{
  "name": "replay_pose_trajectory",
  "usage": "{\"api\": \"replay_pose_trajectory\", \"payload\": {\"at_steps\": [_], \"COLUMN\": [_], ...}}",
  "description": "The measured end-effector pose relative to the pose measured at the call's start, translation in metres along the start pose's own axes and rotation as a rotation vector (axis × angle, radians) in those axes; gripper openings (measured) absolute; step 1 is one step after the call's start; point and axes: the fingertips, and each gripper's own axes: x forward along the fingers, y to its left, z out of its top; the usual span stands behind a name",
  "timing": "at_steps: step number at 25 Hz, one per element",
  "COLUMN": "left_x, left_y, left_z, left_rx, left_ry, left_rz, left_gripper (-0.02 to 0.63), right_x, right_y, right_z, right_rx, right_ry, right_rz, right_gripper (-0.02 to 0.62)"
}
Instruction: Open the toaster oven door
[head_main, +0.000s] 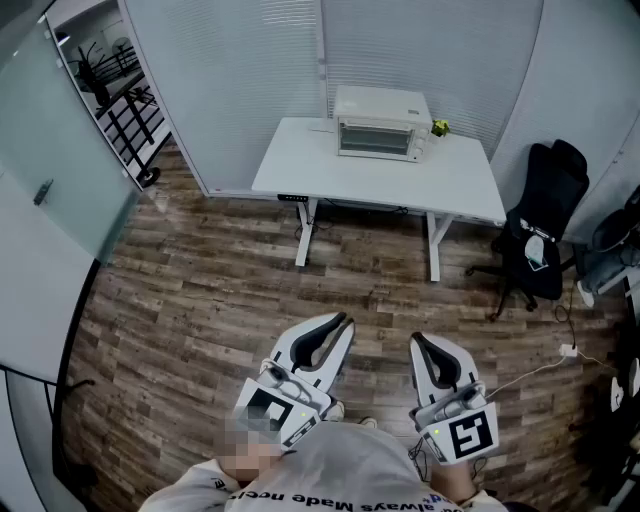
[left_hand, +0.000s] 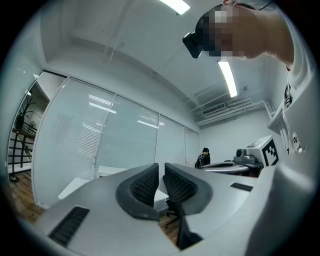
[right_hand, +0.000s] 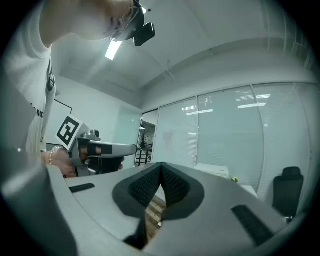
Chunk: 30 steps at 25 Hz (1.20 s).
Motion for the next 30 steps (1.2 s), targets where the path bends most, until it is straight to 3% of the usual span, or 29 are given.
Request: {"api": "replay_pose_trajectory", "payload": {"at_steps": [11,16,23,30], "left_x": [-0.023,-0.011,0.037,0.115], "left_y": [0.054,0.067,0.085,0.106], "left_z": [-0.019,-0.023,-0.035,-0.043], "left_rx": [0.028,0.04,0.035,0.045], "left_ry": [0.036,0.038,0.046,0.052], "left_rz": [0.117,0.124,0.121,0.105], "left_gripper": [0.054,0.054,0.054,0.054], "right_x": [0.018,0.031,0.059,0.096], "right_y": [-0.02,-0.032,-0.068,-0.138], "right_z": [-0.026,-0.036,-0.04,-0.045], "right_rx": [0.055,0.069,0.072,0.079], "right_ry": [0.035,0.044,0.015,0.011], "right_rz": [-0.127,-0.122,-0.09,-0.09], "right_gripper": [0.008,0.008,0.008,0.008]}}
